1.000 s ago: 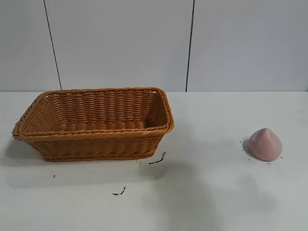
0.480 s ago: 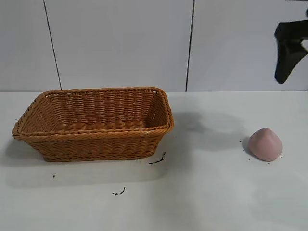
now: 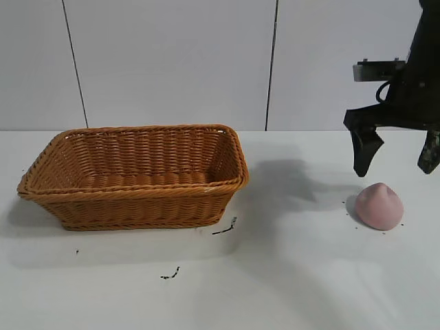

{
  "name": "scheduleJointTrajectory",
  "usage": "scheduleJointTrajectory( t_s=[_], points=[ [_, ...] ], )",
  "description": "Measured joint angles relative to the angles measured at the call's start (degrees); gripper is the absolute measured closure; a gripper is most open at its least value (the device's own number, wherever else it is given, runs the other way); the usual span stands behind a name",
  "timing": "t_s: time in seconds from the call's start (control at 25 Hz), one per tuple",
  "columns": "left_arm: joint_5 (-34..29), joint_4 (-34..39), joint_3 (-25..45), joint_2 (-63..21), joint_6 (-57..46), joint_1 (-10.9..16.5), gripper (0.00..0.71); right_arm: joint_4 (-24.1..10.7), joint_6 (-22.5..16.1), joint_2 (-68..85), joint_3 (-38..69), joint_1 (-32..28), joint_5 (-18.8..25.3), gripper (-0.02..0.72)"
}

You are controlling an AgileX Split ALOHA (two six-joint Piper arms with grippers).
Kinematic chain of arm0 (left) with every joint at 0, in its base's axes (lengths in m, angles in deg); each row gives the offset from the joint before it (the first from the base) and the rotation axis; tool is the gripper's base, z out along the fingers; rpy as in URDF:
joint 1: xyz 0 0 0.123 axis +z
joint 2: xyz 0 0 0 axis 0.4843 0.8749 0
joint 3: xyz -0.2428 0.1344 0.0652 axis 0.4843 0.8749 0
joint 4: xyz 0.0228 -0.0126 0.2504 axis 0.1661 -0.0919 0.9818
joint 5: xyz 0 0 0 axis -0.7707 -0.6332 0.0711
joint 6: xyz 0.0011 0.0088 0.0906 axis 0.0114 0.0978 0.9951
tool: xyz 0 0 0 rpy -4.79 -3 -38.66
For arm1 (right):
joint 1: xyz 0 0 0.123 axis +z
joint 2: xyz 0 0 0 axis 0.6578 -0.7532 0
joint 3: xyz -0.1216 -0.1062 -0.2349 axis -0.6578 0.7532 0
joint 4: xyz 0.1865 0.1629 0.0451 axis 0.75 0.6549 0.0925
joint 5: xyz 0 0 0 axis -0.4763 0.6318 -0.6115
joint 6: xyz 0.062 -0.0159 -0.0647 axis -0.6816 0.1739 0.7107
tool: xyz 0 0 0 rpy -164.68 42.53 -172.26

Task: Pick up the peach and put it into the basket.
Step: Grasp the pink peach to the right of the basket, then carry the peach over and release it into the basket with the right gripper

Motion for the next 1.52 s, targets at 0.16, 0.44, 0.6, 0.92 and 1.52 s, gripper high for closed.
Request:
scheduleJointTrajectory(
  t_s=[0.16,0.44,0.6,0.92,1.52],
  points=[
    [0.0,0.0,0.0,0.0,0.0,0.0,0.017,0.08,0.0,-1.25,0.0,0.0,-0.27,0.049],
    [0.0,0.0,0.0,0.0,0.0,0.0,0.017,0.32,0.0,-1.32,-0.05,0.0,1.54,0.491],
    [0.0,0.0,0.0,0.0,0.0,0.0,0.017,0.32,0.0,-0.41,-0.92,0.0,2.29,0.716],
    [0.0,0.0,0.0,0.0,0.0,0.0,0.017,1.05,0.0,7.27,-12.34,0.0,12.44,0.716],
    [0.0,0.0,0.0,0.0,0.0,0.0,0.017,1.71,0.0,4.4,-39.83,11.66,21.82,0.716]
  ],
)
